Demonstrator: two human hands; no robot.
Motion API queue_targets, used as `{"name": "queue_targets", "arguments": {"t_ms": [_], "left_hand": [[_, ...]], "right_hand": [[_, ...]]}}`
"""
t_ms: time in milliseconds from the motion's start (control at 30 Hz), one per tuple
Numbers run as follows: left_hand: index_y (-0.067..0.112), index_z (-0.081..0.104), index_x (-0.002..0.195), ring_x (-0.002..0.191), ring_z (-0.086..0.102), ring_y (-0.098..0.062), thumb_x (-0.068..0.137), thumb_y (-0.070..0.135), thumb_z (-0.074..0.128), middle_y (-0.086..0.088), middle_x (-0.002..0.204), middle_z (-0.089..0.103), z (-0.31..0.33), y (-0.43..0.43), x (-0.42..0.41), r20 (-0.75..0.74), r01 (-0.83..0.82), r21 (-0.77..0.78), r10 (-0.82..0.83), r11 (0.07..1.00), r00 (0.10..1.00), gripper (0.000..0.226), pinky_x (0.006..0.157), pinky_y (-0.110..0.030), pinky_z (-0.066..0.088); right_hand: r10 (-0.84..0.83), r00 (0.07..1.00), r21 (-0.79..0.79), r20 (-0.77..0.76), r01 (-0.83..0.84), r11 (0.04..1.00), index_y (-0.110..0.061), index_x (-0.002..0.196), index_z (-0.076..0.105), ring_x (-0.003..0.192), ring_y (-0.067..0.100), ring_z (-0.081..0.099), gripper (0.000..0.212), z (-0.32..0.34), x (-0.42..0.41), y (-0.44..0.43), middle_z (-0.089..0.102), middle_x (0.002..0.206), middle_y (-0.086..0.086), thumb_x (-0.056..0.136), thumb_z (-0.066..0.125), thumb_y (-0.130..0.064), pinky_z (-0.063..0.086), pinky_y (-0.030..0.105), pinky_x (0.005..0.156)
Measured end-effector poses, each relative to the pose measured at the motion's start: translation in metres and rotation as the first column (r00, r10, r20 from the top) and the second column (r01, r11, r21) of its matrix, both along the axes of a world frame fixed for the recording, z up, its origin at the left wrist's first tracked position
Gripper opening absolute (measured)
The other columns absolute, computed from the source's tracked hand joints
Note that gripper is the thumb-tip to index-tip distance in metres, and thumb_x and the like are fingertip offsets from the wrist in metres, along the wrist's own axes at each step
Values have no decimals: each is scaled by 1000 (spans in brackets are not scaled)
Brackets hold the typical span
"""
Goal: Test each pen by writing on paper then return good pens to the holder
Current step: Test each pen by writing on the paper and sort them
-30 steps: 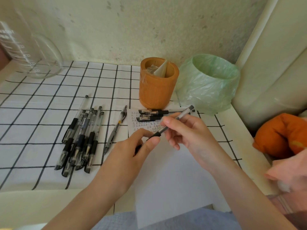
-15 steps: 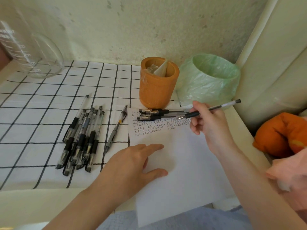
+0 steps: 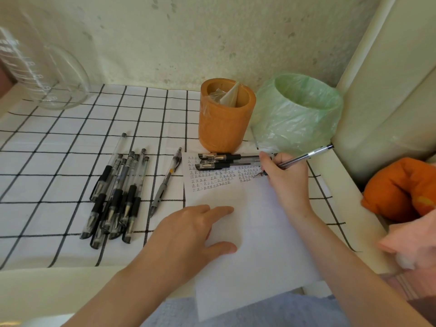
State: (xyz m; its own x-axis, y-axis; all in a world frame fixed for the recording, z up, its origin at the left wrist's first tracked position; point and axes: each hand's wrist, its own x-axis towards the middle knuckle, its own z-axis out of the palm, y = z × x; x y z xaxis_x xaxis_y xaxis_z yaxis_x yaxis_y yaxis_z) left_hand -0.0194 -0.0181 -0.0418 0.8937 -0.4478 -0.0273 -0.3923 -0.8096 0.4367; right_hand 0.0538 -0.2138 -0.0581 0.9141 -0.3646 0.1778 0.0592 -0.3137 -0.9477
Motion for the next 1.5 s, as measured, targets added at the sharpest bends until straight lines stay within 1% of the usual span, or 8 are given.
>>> {"name": "queue_targets", "arguments": {"t_ms": [133, 300, 567, 700, 800, 1000, 1267, 1500], "left_hand": [[47, 27, 135, 76, 39, -4, 79, 64, 48, 16, 73, 37, 0, 0, 0, 6, 0, 4, 0, 1000, 1000, 62, 66, -19, 29], [48, 27, 135, 76, 38, -5, 79, 63, 48, 16, 73, 36, 0, 0, 0, 4, -6, 7, 6, 1000, 1000, 61, 65, -19, 29], [47, 26, 136, 76, 37, -5, 80, 63, 47, 17, 73, 34, 0, 0, 0, 12, -3, 16, 2, 1000, 1000, 61, 65, -19, 27], [47, 26, 136, 76, 37, -5, 80, 63, 48, 17, 72, 35, 0, 0, 0, 12, -4, 16, 3, 1000, 1000, 61, 64, -19, 28], [47, 26, 136, 76, 37, -6, 81, 63, 47, 16, 72, 34, 1, 0, 0, 9, 0, 20, 0, 1000, 1000, 61, 65, -19, 28], [47, 27, 136, 76, 36, -5, 80, 63, 47, 15, 72, 35, 2, -1, 0, 3, -5, 24, 5, 1000, 1000, 61, 65, -20, 27], [48, 26, 135, 76, 35, -5, 80, 63, 48, 16, 72, 34, 1, -1, 0, 0, -8, 26, 8, 1000, 1000, 61, 66, -20, 27], [47, 27, 135, 76, 36, -5, 80, 63, 48, 15, 72, 34, 1, -1, 1, -4, -7, 20, 7, 1000, 1000, 61, 66, -20, 28]], "right_hand": [[-28, 999, -50, 19, 29, 998, 12, 60, 40, 54, 19, 30, 37, -4, 1, 1, 35, 54, 15, 84, 62, -6, 26, 25, 48], [-13, 999, -64, 33, 15, 998, 8, 58, 37, 54, 19, 28, 38, -6, 1, 0, 34, 54, 15, 85, 60, -6, 25, 25, 49], [7, 999, -72, 52, -4, 997, 12, 59, 37, 55, 17, 26, 38, -7, 2, 0, 32, 55, 13, 85, 60, -4, 25, 21, 48], [13, 999, -76, 52, -9, 997, 11, 59, 38, 52, 13, 27, 38, -8, 2, 0, 32, 54, 12, 85, 61, -4, 25, 19, 47], [13, 998, -85, 54, -9, 996, 11, 59, 37, 52, 14, 27, 38, -8, 1, 0, 32, 53, 13, 85, 60, -4, 26, 19, 47], [-11, 998, -91, 66, 17, 996, 2, 56, 35, 51, 9, 22, 36, -8, 1, 1, 26, 52, 5, 84, 58, 0, 23, 18, 46], [3, 998, -92, 66, 3, 996, 11, 59, 37, 54, 14, 26, 35, -8, 2, 0, 31, 55, 13, 84, 59, -1, 26, 17, 47], [3, 998, -104, 55, 3, 995, 9, 56, 38, 50, 7, 25, 33, -7, 1, 1, 29, 52, 9, 81, 58, 3, 27, 11, 46]]}}
